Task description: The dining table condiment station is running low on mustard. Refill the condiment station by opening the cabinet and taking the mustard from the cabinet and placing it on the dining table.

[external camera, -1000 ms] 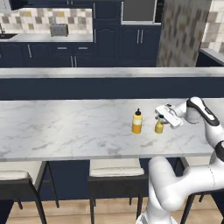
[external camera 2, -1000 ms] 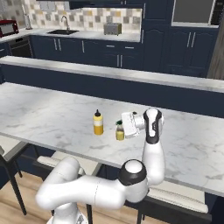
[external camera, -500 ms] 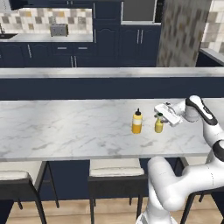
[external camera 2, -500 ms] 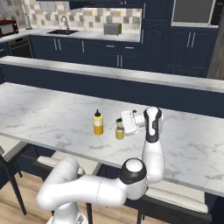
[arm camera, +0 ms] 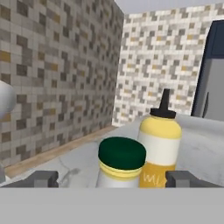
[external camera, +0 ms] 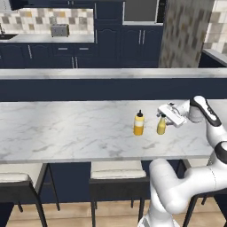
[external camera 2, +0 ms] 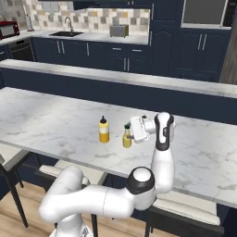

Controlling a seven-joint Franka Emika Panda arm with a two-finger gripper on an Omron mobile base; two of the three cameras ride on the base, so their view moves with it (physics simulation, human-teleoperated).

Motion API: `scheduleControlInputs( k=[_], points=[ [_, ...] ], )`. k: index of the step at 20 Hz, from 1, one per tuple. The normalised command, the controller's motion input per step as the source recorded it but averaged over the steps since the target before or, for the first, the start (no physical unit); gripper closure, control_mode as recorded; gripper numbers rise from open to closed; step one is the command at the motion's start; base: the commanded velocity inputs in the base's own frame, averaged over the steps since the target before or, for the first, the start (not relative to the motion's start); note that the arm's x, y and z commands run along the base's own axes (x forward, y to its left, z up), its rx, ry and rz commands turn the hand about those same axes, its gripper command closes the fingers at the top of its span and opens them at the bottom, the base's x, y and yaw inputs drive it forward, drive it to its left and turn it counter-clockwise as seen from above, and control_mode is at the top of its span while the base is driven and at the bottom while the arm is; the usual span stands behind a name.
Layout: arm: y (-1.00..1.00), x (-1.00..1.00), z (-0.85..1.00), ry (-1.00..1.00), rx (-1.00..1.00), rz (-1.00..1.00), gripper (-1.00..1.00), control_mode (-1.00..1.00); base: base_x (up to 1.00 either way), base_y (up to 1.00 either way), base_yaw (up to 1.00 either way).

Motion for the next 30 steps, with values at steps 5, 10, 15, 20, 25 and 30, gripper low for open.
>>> scheduleControlInputs(
  k=[5, 10, 15, 20, 25, 30],
  points=[
    [0.01, -0.01, 0.42, 0.0, -0.01, 0.0, -1.0, -1.0, 0.0, 0.0, 0.0],
    [0.17, -0.17, 0.63, 0.0, -0.05, -0.03, -1.0, -1.0, 0.0, 0.0, 0.0],
    [0.22, -0.37, 0.59, 0.0, -0.07, -0.06, -1.0, -1.0, 0.0, 0.0, 0.0],
    [0.38, -0.56, 0.45, 0.0, -0.07, -0.08, -1.0, -1.0, 0.0, 0.0, 0.0],
    [0.26, -0.81, 0.2, -0.01, -0.04, -0.13, -1.0, -1.0, 0.0, 0.0, 0.0],
    [0.0, -1.0, 0.02, -0.05, -0.07, -0.23, -1.0, -1.0, 0.0, 0.0, 0.0]
  ],
)
